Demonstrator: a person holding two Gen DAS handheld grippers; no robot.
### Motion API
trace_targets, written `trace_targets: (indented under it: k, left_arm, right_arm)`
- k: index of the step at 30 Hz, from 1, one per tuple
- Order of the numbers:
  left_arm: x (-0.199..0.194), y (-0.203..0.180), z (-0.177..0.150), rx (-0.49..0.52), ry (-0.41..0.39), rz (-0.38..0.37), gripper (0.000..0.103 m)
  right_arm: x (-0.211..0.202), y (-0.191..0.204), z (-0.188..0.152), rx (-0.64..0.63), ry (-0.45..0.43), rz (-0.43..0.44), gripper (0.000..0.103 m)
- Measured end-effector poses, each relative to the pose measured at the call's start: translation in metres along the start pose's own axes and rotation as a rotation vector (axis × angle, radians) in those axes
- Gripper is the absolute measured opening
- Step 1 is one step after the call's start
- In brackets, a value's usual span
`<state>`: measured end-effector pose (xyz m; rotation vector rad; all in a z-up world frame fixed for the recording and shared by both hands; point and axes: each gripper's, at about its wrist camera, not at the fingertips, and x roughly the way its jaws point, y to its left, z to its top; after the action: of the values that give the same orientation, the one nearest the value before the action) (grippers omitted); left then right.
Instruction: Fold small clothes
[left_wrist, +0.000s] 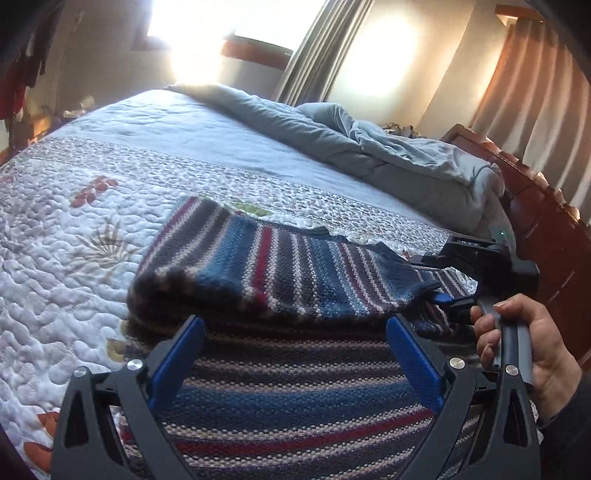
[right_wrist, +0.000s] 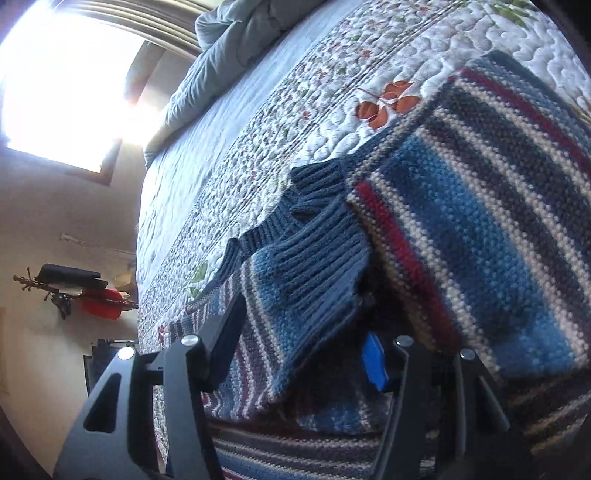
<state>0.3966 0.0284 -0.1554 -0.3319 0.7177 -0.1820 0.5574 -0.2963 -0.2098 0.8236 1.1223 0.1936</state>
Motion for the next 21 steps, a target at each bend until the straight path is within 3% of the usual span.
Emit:
trace_targets:
  k: [11, 13, 17, 21]
  left_arm:
    - [-0.004, 0.01, 0.005, -0.029, 0.001, -0.011, 0.099]
    - [-0.003, 0.013, 0.004, -0.042, 0.011, -0.019, 0.099]
    - [0.005, 0.028, 0.003, -0.091, 0.032, -0.002, 0.099]
    - [0.011, 0.046, 0.001, -0.162, 0.059, -0.015, 0.099]
  right_arm:
    - [0.004, -0.012, 0.001, 0.057, -0.018, 0.016, 0.057]
    - [0.003, -0.012, 0.003, 0.041, -0.024, 0.008, 0.044]
    - [0.002, -0.014, 0.006, 0.028, -0.028, -0.01, 0.03]
    - [0.002, -0.016, 0.007, 0.025, -0.023, -0.006, 0.03]
